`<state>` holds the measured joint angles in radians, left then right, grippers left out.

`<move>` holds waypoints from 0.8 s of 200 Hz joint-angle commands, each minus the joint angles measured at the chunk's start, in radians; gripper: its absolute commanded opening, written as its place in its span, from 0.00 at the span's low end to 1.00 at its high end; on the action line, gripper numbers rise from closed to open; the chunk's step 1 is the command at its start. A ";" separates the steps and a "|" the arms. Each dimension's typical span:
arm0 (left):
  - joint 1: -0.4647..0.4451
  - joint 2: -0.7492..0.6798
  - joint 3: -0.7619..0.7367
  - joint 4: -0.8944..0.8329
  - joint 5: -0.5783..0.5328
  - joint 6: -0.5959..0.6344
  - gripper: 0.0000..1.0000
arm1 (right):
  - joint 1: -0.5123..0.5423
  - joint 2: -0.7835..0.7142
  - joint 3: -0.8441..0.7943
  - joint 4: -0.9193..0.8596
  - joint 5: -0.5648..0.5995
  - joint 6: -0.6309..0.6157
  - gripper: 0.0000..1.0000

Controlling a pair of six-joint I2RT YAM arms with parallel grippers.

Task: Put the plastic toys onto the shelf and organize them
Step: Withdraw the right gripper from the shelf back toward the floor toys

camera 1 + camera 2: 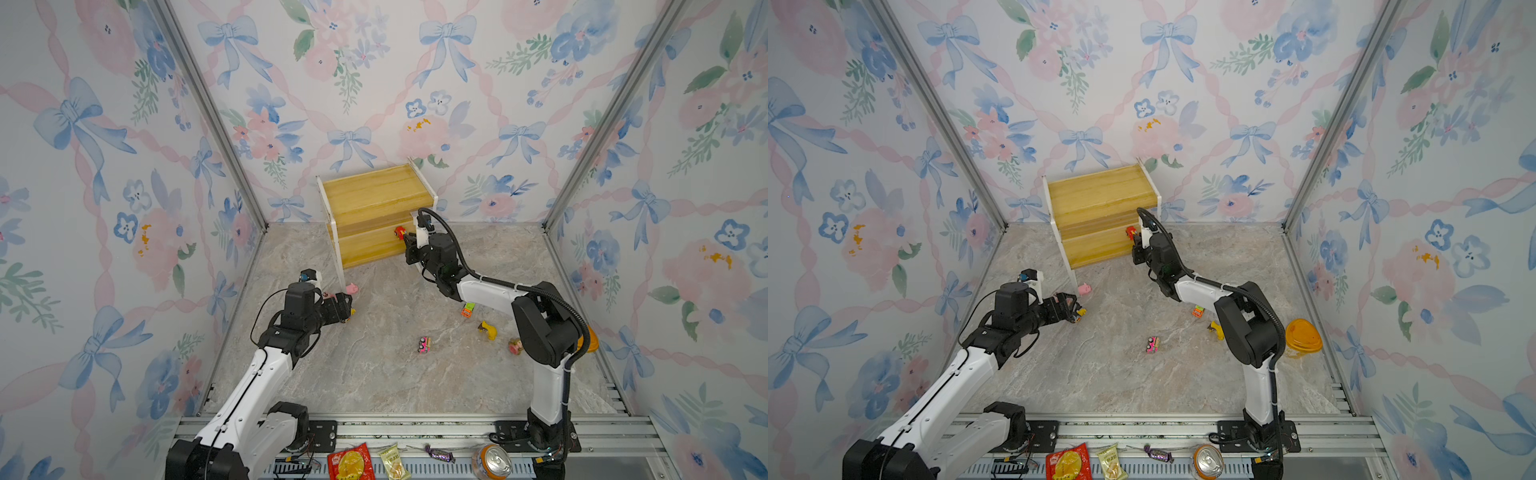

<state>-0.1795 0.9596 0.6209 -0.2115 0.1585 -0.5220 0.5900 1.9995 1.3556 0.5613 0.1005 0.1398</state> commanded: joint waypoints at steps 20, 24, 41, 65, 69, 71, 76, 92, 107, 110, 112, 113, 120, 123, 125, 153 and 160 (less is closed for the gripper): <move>0.011 0.003 0.024 -0.006 0.013 0.027 0.91 | -0.002 -0.041 0.000 0.028 -0.030 -0.005 0.42; 0.012 0.003 0.025 -0.006 0.014 0.027 0.91 | -0.001 -0.048 -0.003 0.029 -0.033 -0.004 0.44; 0.013 0.002 0.025 -0.006 0.012 0.028 0.91 | 0.001 -0.076 -0.019 0.034 -0.044 0.002 0.51; 0.014 0.000 0.024 -0.006 0.010 0.027 0.91 | 0.007 -0.138 -0.064 0.050 -0.055 0.018 0.57; 0.015 -0.001 0.023 -0.007 0.010 0.027 0.91 | 0.008 -0.151 -0.074 0.047 -0.058 0.019 0.59; 0.015 0.000 0.023 -0.007 0.010 0.028 0.91 | 0.009 -0.158 -0.079 0.046 -0.059 0.020 0.59; 0.016 -0.002 0.023 -0.006 0.009 0.027 0.91 | 0.012 -0.177 -0.096 0.044 -0.058 0.024 0.60; 0.019 -0.003 0.023 -0.006 0.007 0.027 0.91 | 0.030 -0.245 -0.160 0.026 -0.053 0.039 0.63; 0.020 -0.002 0.025 -0.006 0.007 0.027 0.92 | 0.056 -0.313 -0.211 -0.046 -0.025 0.044 0.65; 0.020 -0.002 0.025 -0.006 0.008 0.027 0.92 | 0.061 -0.327 -0.220 -0.068 -0.019 0.046 0.65; 0.021 -0.003 0.024 -0.006 0.008 0.028 0.92 | 0.066 -0.335 -0.226 -0.083 -0.012 0.047 0.65; 0.021 -0.003 0.025 -0.006 0.008 0.028 0.92 | 0.068 -0.337 -0.229 -0.094 -0.009 0.049 0.65; 0.021 -0.001 0.023 -0.006 0.008 0.030 0.92 | 0.084 -0.381 -0.249 -0.152 0.022 0.066 0.65; 0.022 -0.002 0.023 -0.006 0.006 0.030 0.92 | 0.091 -0.396 -0.260 -0.176 0.034 0.075 0.65; 0.022 -0.002 0.023 -0.006 0.007 0.031 0.92 | 0.094 -0.405 -0.268 -0.192 0.040 0.080 0.65; 0.025 0.001 0.020 -0.006 -0.016 0.049 0.94 | 0.161 -0.505 -0.354 -0.441 0.156 0.175 0.67; 0.027 -0.001 0.017 -0.005 -0.022 0.055 0.95 | 0.161 -0.519 -0.377 -0.486 0.166 0.216 0.67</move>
<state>-0.1627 0.9596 0.6209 -0.2115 0.1543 -0.5037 0.7189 1.5223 1.0473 0.3412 0.1543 0.2379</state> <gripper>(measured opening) 0.942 0.668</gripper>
